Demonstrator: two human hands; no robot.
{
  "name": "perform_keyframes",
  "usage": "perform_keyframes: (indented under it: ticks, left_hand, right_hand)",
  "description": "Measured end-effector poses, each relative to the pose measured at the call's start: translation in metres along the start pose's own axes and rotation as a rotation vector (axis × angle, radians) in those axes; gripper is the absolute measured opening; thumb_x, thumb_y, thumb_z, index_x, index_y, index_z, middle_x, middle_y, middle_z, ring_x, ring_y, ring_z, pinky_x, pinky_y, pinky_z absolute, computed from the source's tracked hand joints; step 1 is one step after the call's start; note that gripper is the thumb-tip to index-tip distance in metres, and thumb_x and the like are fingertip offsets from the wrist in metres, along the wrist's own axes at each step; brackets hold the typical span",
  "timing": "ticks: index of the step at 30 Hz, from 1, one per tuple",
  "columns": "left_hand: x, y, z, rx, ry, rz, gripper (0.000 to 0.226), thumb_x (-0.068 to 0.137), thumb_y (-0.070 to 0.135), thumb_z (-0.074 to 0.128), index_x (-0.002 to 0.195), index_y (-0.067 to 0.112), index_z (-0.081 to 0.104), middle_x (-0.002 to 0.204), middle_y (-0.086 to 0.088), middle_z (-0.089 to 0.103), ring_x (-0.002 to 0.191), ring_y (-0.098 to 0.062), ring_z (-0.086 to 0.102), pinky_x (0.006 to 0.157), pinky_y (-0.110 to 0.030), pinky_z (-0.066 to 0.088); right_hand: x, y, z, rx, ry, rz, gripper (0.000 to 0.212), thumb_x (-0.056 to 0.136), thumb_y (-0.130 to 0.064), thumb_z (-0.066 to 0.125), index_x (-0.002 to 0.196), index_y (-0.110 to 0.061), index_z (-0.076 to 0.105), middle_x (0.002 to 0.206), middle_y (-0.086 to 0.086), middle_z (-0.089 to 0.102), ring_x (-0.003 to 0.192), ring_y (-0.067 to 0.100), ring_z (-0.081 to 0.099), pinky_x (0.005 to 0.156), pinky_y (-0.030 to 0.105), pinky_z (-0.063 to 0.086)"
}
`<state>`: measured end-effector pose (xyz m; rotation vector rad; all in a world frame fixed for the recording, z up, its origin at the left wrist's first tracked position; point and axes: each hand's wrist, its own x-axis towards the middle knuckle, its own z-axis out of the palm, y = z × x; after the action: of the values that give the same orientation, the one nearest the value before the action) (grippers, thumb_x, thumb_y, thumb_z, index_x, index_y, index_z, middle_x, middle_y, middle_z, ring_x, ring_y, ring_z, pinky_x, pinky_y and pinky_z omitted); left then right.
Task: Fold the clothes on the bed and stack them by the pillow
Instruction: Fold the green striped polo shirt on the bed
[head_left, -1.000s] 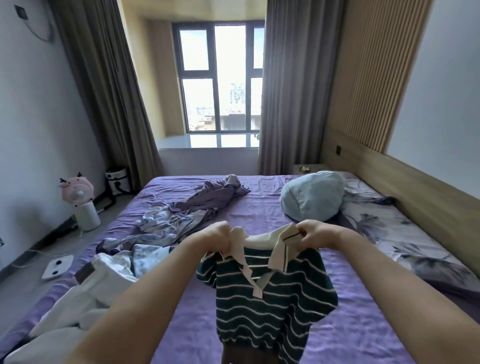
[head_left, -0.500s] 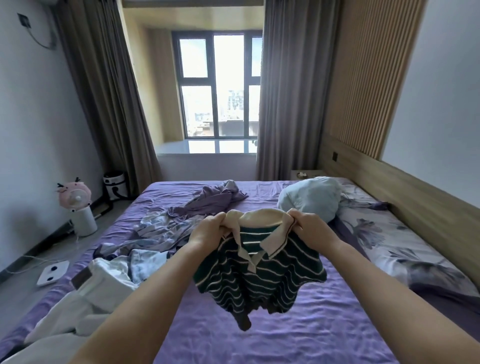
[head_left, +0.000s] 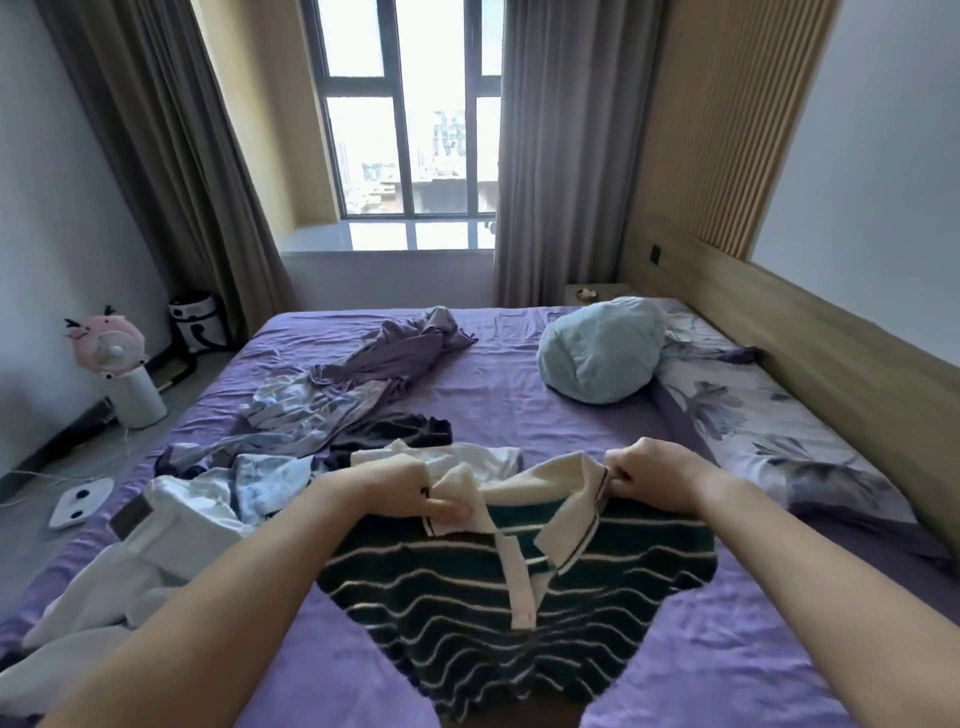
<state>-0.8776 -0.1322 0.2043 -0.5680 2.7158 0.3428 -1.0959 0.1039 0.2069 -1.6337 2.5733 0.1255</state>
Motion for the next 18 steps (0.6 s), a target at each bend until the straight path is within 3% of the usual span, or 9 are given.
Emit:
perform_keyframes:
  ticks: [4, 7, 9, 13, 18]
  left_hand:
    - [0.034, 0.011, 0.016, -0.062, -0.234, -0.049, 0.056, 0.074, 0.08, 0.048, 0.078, 0.024, 0.057, 0.08, 0.009, 0.058, 0.076, -0.012, 0.055, 0.071, -0.027, 0.043]
    - [0.074, 0.006, 0.038, -0.158, -0.182, -0.054, 0.045, 0.076, 0.07, 0.056, 0.068, 0.026, 0.053, 0.072, 0.007, 0.054, 0.067, -0.014, 0.05, 0.064, -0.027, 0.04]
    - [0.104, 0.004, 0.058, -0.16, -0.142, -0.067, 0.044, 0.079, 0.065, 0.058, 0.064, 0.025, 0.047, 0.067, 0.007, 0.047, 0.065, -0.016, 0.044, 0.06, -0.03, 0.035]
    - [0.174, 0.001, 0.105, -0.168, -0.152, -0.121, 0.037, 0.088, 0.049, 0.051, 0.071, 0.018, 0.046, 0.076, 0.002, 0.048, 0.073, -0.021, 0.044, 0.064, -0.032, 0.035]
    - [0.262, -0.015, 0.158, -0.203, -0.183, -0.144, 0.034, 0.091, 0.032, 0.048, 0.062, 0.023, 0.032, 0.07, 0.005, 0.041, 0.076, -0.023, 0.043, 0.063, -0.031, 0.032]
  right_hand:
    - [0.02, 0.01, 0.019, 0.113, -0.173, 0.01, 0.037, 0.091, -0.047, 0.046, 0.064, -0.022, 0.043, 0.068, -0.007, 0.048, 0.073, 0.019, 0.05, 0.065, 0.031, 0.037]
    - [0.046, 0.015, 0.047, 0.145, -0.191, 0.031, 0.038, 0.092, -0.05, 0.044, 0.067, -0.021, 0.043, 0.068, -0.008, 0.046, 0.07, 0.018, 0.047, 0.056, 0.027, 0.032]
    - [0.069, 0.024, 0.077, 0.196, -0.219, 0.057, 0.035, 0.091, -0.049, 0.046, 0.071, -0.02, 0.044, 0.073, -0.005, 0.049, 0.073, 0.019, 0.048, 0.059, 0.029, 0.032]
    - [0.115, 0.046, 0.151, 0.309, -0.312, 0.074, 0.022, 0.094, -0.04, 0.044, 0.085, -0.02, 0.045, 0.093, 0.001, 0.058, 0.08, 0.023, 0.051, 0.068, 0.034, 0.037]
    - [0.179, 0.079, 0.228, 0.317, -0.366, 0.095, 0.019, 0.099, -0.037, 0.029, 0.09, -0.021, 0.035, 0.101, 0.006, 0.062, 0.08, 0.027, 0.053, 0.065, 0.035, 0.034]
